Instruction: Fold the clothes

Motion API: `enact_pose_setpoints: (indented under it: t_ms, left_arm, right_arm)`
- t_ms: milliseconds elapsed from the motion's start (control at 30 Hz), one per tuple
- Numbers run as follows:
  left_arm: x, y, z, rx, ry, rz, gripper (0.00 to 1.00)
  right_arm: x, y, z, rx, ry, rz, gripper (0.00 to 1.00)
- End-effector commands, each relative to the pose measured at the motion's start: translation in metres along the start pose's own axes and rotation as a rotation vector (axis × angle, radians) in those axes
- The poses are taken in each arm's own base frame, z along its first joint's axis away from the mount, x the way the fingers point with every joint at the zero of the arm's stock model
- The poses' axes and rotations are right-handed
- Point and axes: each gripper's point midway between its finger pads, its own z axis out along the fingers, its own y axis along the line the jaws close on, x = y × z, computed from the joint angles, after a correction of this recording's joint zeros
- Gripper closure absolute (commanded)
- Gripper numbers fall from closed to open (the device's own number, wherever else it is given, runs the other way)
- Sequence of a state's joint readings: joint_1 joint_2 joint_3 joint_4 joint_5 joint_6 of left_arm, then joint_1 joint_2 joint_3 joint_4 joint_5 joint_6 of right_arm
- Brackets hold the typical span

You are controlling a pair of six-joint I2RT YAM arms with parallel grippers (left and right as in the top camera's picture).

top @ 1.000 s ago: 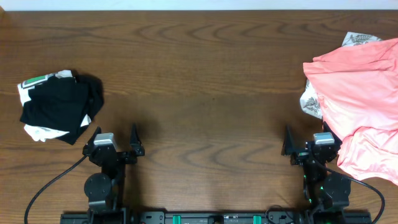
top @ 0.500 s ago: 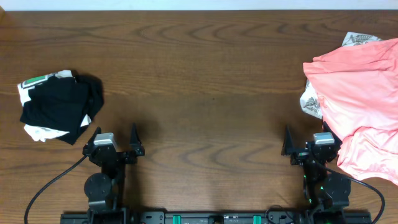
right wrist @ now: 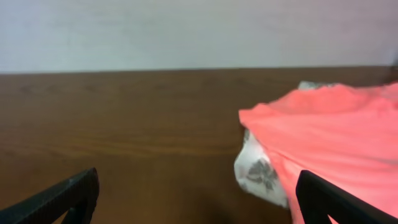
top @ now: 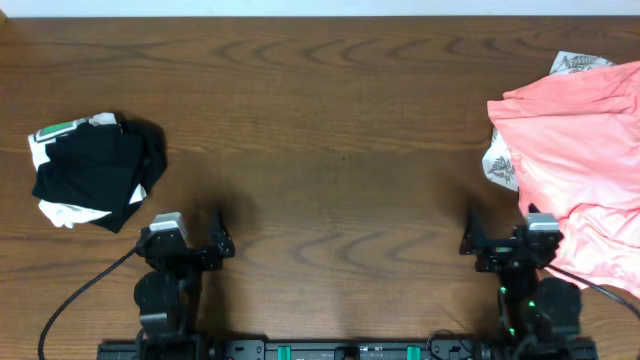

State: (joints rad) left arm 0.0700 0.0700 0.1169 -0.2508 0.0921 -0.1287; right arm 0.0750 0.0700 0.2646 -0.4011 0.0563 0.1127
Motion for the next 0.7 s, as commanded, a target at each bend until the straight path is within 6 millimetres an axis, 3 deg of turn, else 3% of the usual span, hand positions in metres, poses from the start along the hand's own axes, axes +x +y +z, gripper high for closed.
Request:
enact_pose_setpoints:
  t_ms: [0, 133, 233, 433, 533, 667]
  left_arm:
    - [-0.03, -0.008, -0.013, 0.005, 0.013, -0.076, 0.02]
    - [-0.051, -0.012, -0.019, -0.014, 0.09, -0.078, 0.02]
    - [-0.062, -0.015, -0.021, -0.036, 0.187, -0.082, 0.02]
    - [-0.053, -0.016, -0.017, -0.064, 0.384, -0.092, 0.02]
    - [-0.047, -0.024, -0.013, -0.02, 0.435, -0.106, 0.02]
    - [-0.044, -0.024, -0.01, -0.021, 0.454, -0.108, 0.02]
  right_arm:
    - [-0.021, -0.011, -0.008, 0.075, 0.032, 0.098, 0.01]
    - [-0.022, -0.01, -0.003, 0.1, 0.181, 0.108, 0.01]
    - [-0.01, -0.012, 0.004, 0.137, 0.373, 0.094, 0.01]
    - [0.011, -0.025, 0.017, 0.229, 0.756, 0.11, 0.01]
    - [0.01, -0.025, 0.028, 0.23, 0.849, 0.121, 0.01]
    - [0.024, -0.044, 0.035, 0.35, 0.926, 0.163, 0.01]
